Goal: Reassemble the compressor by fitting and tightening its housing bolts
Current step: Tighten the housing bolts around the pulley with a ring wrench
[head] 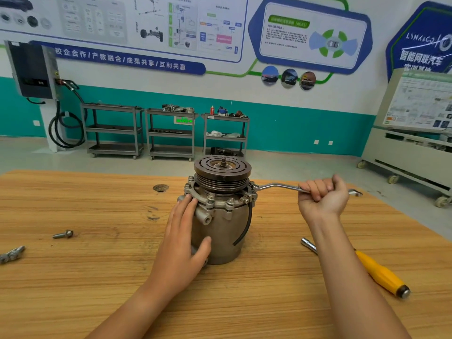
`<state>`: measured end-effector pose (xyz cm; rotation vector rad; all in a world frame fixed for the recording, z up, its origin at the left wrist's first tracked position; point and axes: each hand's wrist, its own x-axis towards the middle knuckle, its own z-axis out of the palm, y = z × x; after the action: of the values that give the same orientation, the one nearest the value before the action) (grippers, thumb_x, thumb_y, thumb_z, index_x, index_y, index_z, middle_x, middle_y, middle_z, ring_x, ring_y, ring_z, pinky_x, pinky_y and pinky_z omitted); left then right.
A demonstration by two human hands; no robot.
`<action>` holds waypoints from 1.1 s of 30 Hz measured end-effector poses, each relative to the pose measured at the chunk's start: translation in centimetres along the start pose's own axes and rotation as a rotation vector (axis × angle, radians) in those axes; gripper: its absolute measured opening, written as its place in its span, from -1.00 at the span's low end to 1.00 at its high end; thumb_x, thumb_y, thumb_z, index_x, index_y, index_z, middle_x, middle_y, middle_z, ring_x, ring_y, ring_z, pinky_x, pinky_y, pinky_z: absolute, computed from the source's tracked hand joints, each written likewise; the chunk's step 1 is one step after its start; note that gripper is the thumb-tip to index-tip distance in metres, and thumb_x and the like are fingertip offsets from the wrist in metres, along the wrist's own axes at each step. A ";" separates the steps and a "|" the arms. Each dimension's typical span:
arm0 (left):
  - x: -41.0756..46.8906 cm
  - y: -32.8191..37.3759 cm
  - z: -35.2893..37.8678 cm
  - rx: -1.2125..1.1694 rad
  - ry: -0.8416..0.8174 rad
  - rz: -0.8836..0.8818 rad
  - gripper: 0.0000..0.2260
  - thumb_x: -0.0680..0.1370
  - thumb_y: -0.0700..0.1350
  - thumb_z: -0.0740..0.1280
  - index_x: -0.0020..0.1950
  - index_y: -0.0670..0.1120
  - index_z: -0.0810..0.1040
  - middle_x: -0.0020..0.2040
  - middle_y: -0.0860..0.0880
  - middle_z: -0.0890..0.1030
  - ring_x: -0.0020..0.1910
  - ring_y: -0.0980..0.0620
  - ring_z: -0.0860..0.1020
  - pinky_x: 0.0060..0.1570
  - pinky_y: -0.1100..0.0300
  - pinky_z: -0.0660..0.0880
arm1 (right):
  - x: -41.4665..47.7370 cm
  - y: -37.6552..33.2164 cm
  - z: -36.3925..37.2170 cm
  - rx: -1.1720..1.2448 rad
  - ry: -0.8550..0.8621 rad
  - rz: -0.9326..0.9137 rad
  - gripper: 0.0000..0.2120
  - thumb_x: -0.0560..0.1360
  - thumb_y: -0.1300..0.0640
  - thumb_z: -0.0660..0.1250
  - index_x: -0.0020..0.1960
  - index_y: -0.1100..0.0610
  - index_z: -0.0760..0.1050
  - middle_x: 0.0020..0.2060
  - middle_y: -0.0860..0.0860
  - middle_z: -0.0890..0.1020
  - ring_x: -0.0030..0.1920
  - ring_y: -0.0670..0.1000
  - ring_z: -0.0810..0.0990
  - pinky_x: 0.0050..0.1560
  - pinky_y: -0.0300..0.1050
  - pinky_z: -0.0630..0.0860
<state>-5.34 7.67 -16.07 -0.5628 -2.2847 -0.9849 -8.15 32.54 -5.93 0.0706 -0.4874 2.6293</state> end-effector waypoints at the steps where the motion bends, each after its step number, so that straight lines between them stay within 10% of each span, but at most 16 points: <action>1: 0.0 0.0 0.0 0.001 0.006 0.001 -0.31 0.53 -0.06 0.31 0.40 0.22 -0.13 0.39 0.43 -0.20 0.45 0.34 -0.20 0.28 0.57 -0.24 | -0.9 0.1 -0.2 -0.019 0.003 -0.048 -0.45 0.62 0.07 0.01 -0.56 0.06 0.20 -0.66 -0.07 0.14 -0.63 -0.07 0.11 -0.55 -0.35 0.23; 6: 0.0 0.1 -0.1 -0.001 0.002 0.000 -0.31 0.53 -0.06 0.31 0.40 0.21 -0.13 0.39 0.42 -0.19 0.44 0.36 -0.21 0.26 0.59 -0.24 | -6.4 1.7 -0.2 -0.255 -0.089 -0.364 -0.47 0.61 0.10 0.02 -0.55 0.00 0.23 -0.64 -0.09 0.20 -0.57 -0.06 0.17 -0.37 -0.24 0.40; 13: 0.3 -0.2 0.2 -0.045 0.022 0.021 -0.43 0.52 0.07 0.26 0.47 0.02 0.13 0.51 0.12 0.09 0.51 0.08 0.00 0.44 0.34 -0.04 | -11.9 10.6 0.2 -1.138 -0.671 -1.091 -0.62 0.48 0.25 0.23 -0.50 0.24 0.28 -0.53 0.06 0.30 -0.43 -0.01 0.25 -0.34 -0.11 0.27; 15: 0.4 0.1 0.2 -0.180 0.013 -0.075 -0.51 0.51 0.15 0.22 0.32 -0.14 0.36 0.32 -0.15 0.42 0.39 -0.05 0.32 0.32 0.16 0.29 | -12.0 13.1 1.6 -1.289 -0.661 -1.194 -0.61 0.47 0.23 0.27 -0.50 0.21 0.27 -0.55 0.07 0.31 -0.44 0.03 0.27 -0.29 -0.11 0.24; 18: 0.5 0.9 0.1 -0.223 0.126 -0.115 -0.64 0.45 0.20 0.13 0.08 -0.02 0.40 -0.08 0.10 0.47 -0.02 0.33 0.42 -0.05 0.40 0.35 | -11.8 14.5 2.8 -1.382 -0.574 -1.253 -0.60 0.46 0.16 0.28 -0.51 0.20 0.30 -0.57 0.05 0.34 -0.47 0.07 0.33 -0.28 -0.09 0.25; 21: 0.5 0.6 0.2 -0.166 0.051 -0.077 -0.44 0.47 0.00 0.33 0.41 -0.15 0.28 0.30 -0.01 0.42 0.32 0.16 0.34 0.30 0.10 0.33 | -12.0 12.4 3.8 -1.296 -0.549 -1.293 -0.54 0.53 0.10 0.23 -0.53 0.18 0.31 -0.60 0.03 0.34 -0.53 0.03 0.32 -0.38 -0.05 0.32; 23: 0.1 0.2 0.1 -0.037 0.025 0.005 -0.29 0.49 -0.10 0.37 0.50 0.06 0.02 0.51 0.19 0.02 0.50 0.21 -0.06 0.45 0.30 -0.04 | -12.9 9.8 5.4 -0.984 -0.575 -1.172 -0.53 0.58 0.04 0.15 -0.50 0.06 0.33 -0.61 -0.10 0.33 -0.56 -0.12 0.27 -0.49 -0.20 0.31; 28: 0.0 0.4 -0.2 -0.001 0.006 -0.001 -0.32 0.54 -0.06 0.30 0.37 0.26 -0.16 0.37 0.44 -0.22 0.38 0.46 -0.27 0.24 0.60 -0.27 | -11.5 2.3 7.6 -0.075 -0.470 -0.793 -0.40 0.64 0.35 -0.22 -0.46 0.09 0.31 -0.66 -0.21 0.28 -0.63 -0.26 0.25 -0.52 -0.39 0.26; 33: 0.0 0.1 0.0 -0.002 -0.004 -0.007 -0.32 0.55 -0.04 0.29 0.36 0.29 -0.18 0.35 0.47 -0.24 0.38 0.45 -0.26 0.24 0.61 -0.27 | -8.6 -1.9 7.2 -0.096 -0.279 -0.586 -0.50 0.61 0.24 -0.09 -0.50 0.07 0.20 -0.67 -0.11 0.11 -0.63 -0.10 -0.01 -0.51 -0.27 0.10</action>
<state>-5.25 7.72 -15.98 -0.5583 -2.2912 -0.9906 0.10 27.85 0.31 0.4787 -0.5812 2.0252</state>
